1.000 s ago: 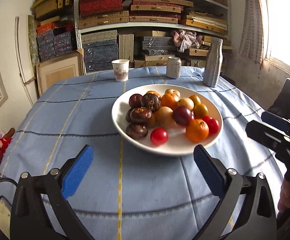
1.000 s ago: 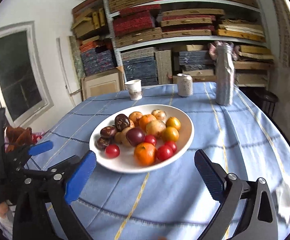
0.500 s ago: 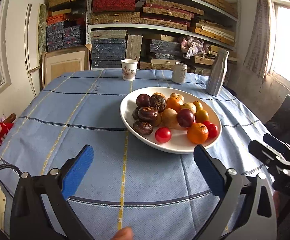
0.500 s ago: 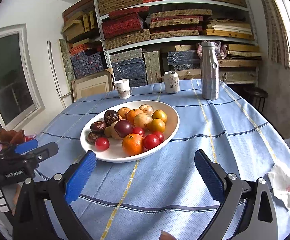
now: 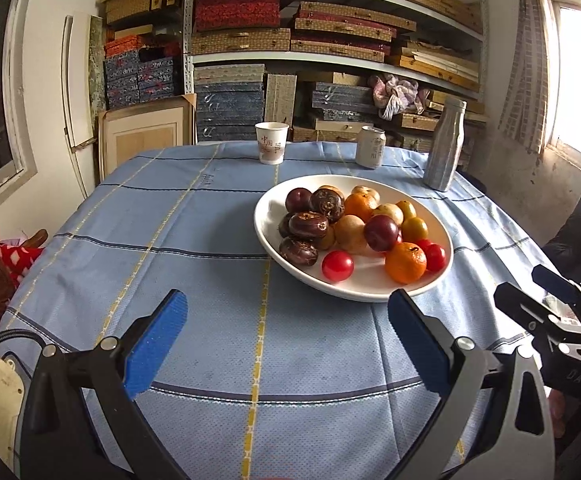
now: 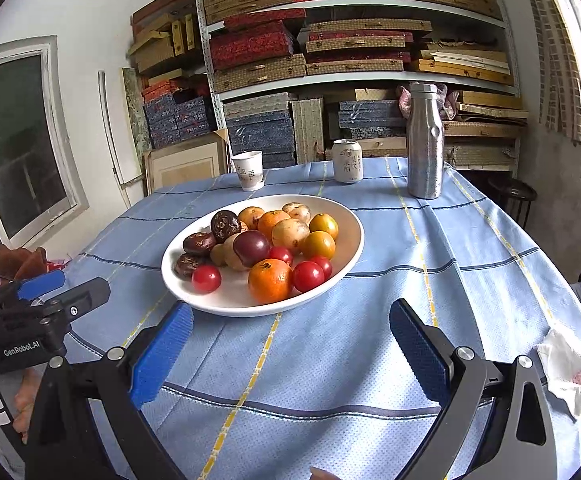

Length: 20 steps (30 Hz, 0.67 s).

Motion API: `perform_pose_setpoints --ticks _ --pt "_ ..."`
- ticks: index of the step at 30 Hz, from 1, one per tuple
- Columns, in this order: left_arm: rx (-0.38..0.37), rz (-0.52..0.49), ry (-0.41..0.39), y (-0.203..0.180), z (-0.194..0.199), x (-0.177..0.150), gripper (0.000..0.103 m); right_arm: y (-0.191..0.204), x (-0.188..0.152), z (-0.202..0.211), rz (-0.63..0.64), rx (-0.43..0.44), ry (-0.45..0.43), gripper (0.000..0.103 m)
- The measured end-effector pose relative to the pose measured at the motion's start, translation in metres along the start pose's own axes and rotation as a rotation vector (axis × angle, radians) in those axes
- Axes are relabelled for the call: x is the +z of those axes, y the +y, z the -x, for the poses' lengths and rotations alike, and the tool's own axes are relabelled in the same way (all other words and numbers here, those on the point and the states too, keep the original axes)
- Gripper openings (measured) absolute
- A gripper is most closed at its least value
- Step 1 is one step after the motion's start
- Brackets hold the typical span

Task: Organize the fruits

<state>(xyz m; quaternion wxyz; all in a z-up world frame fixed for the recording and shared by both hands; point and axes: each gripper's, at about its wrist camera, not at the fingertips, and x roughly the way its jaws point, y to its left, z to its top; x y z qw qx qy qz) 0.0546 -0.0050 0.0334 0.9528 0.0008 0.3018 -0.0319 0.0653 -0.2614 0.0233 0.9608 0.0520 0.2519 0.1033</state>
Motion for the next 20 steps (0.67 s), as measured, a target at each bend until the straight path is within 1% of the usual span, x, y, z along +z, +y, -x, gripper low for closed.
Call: perform_pose_setpoints --ticks 5,11,15,20 --pt "0.002 -0.023 0.004 -0.005 0.0 -0.002 0.098 0.0 0.0 0.0 0.0 0.001 0.001 0.1" --pt "0.008 -0.052 -0.02 -0.012 0.003 -0.004 0.098 0.002 -0.001 0.001 0.002 0.001 -0.003 0.1" --pt "-0.011 -0.048 -0.014 -0.012 0.003 -0.003 0.098 0.003 -0.002 0.002 0.001 -0.003 -0.008 0.1" --pt "-0.011 -0.052 -0.012 -0.012 0.003 -0.003 0.098 0.002 -0.002 0.002 0.001 -0.003 -0.006 0.1"
